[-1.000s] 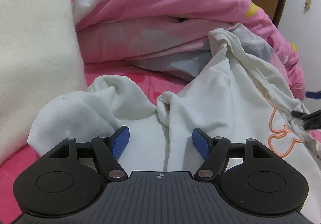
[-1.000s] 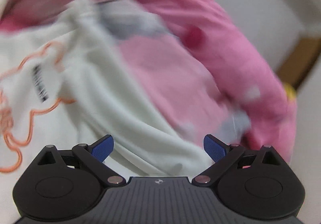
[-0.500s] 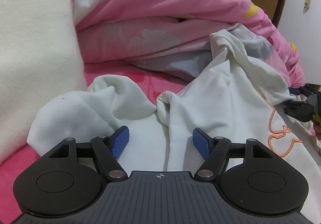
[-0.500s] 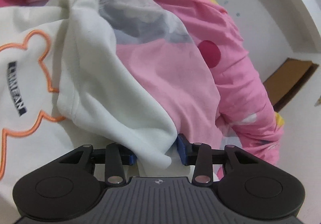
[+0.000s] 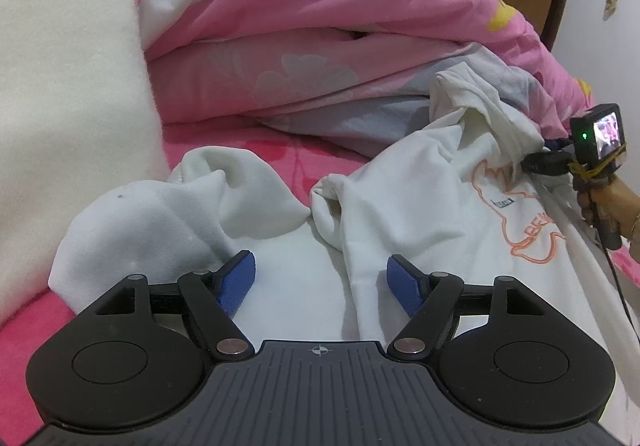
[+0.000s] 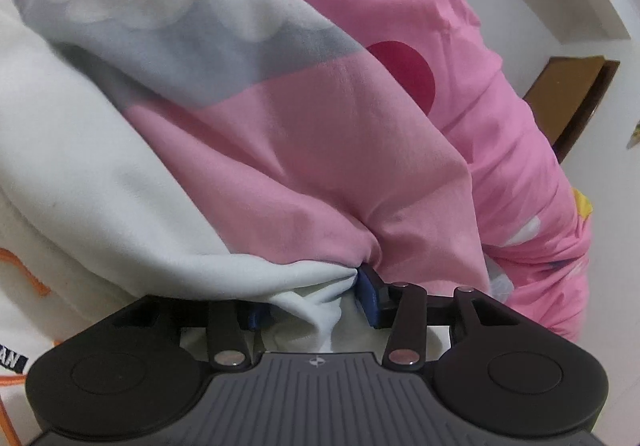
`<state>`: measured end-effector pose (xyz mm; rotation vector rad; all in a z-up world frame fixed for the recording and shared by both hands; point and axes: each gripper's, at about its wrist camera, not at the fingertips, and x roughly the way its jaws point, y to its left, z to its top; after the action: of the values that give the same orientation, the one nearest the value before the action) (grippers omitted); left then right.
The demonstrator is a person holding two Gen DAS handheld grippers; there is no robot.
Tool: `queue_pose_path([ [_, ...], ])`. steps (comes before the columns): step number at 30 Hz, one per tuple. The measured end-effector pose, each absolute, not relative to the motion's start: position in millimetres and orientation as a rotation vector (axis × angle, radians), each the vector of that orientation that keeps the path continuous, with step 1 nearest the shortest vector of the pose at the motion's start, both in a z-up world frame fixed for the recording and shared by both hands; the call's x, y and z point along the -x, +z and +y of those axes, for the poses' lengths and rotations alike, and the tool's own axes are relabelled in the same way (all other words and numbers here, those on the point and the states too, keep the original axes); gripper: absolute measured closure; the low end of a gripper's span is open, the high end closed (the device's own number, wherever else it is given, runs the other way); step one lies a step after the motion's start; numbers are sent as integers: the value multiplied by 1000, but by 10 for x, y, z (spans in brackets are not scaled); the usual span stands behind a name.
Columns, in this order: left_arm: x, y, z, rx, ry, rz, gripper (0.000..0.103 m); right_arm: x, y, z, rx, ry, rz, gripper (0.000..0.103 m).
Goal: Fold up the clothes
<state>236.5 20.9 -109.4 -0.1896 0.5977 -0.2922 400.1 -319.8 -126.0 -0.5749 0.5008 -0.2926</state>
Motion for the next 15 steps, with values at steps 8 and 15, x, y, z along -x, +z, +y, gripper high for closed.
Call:
queue_pose_path([
  [8,-2373,-1089,200,192,-292,602,29,-3416,-1097,-3134,644,-256,567,33],
  [15,-2333,-1050,227,205,-268,582,29,-2271,-757,-3099,551,-259,574,23],
])
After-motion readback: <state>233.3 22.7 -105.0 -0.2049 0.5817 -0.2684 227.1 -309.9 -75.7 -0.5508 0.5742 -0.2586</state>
